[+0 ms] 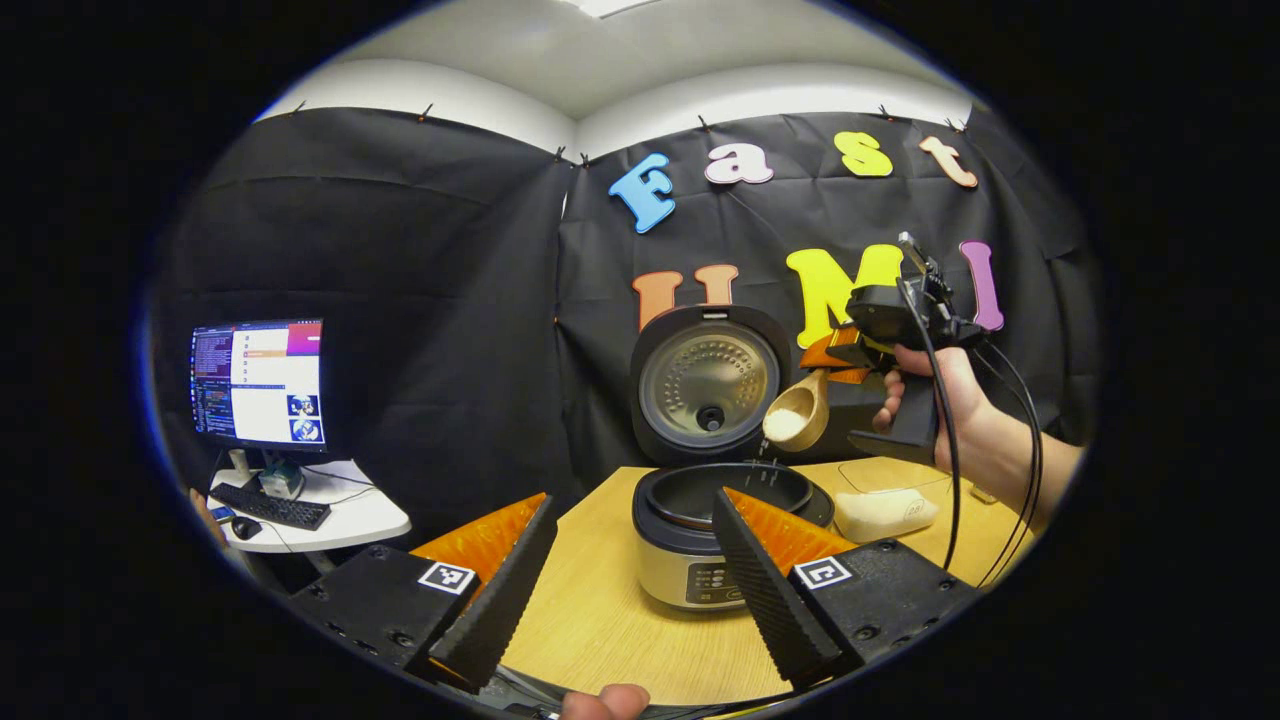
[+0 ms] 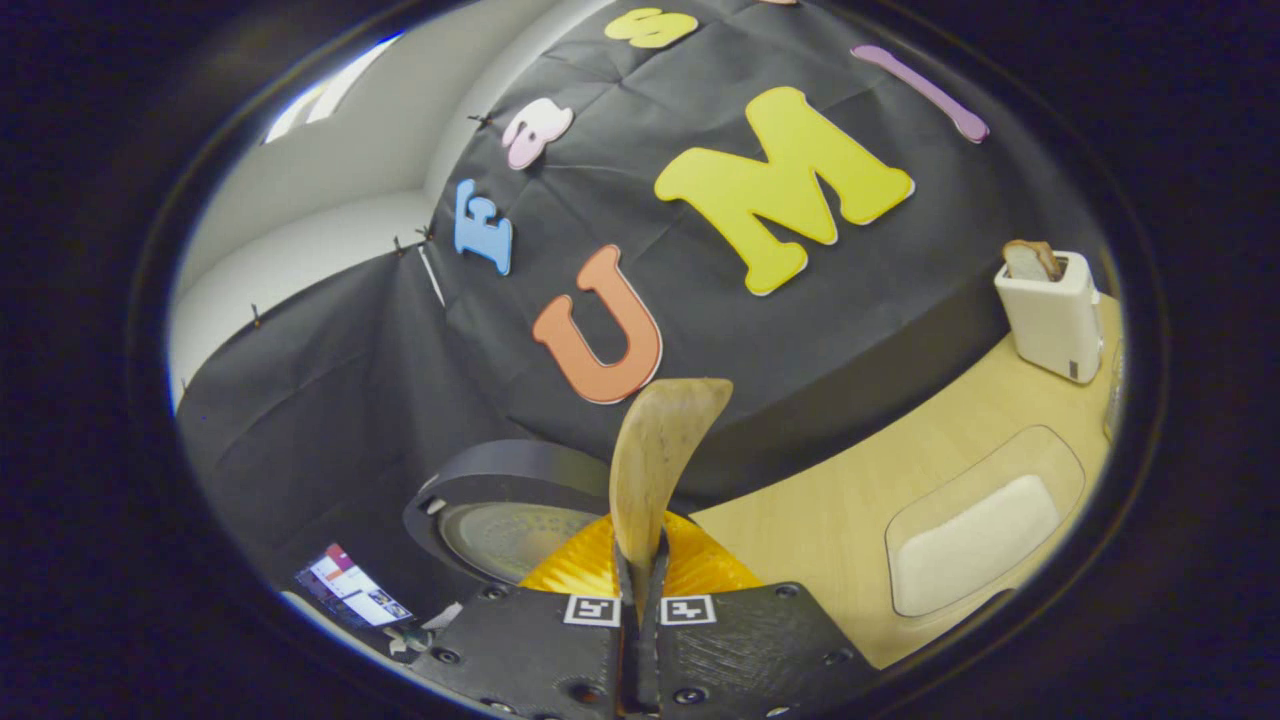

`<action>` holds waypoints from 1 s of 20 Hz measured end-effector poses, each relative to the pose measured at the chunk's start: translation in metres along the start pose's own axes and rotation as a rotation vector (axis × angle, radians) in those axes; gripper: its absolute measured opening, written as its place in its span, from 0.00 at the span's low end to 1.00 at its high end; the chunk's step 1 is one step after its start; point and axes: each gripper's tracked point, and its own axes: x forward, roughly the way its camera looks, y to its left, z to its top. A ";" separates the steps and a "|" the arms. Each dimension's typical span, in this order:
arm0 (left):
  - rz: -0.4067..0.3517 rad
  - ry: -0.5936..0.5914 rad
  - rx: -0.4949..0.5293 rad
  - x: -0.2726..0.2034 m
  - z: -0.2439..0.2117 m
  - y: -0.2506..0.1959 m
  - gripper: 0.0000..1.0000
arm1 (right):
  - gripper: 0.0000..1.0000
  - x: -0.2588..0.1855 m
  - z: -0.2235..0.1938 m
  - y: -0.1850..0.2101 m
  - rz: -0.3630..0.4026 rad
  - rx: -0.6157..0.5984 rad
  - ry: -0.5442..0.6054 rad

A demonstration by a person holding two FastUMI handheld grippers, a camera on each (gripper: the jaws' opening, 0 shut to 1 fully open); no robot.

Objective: Close the left gripper, press the button to open the rice cooker; take a wooden spoon from the chopstick holder with the right hand, scoop a spoonful of rice and pour it into the rice cooker, then put the wooden spoon back into the chopstick holder.

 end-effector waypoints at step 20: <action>0.033 -0.027 -0.037 -0.006 0.006 0.024 0.99 | 0.00 0.015 -0.031 0.056 0.028 -0.441 -0.039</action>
